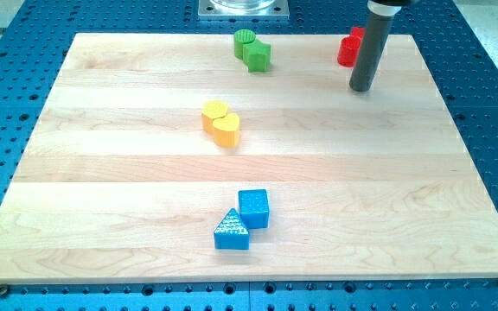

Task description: Separate the red blocks from each other

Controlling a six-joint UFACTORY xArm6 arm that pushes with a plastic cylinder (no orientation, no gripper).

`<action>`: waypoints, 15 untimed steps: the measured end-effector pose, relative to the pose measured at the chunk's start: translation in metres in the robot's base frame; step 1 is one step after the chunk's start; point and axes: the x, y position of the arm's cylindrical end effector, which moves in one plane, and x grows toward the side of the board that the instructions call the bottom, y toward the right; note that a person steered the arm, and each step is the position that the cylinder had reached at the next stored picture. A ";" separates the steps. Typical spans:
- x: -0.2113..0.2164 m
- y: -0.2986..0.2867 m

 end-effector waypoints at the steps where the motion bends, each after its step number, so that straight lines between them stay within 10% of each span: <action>1: 0.000 0.000; 5: -0.044 0.085; 8: -0.087 -0.025; 15: -0.131 0.028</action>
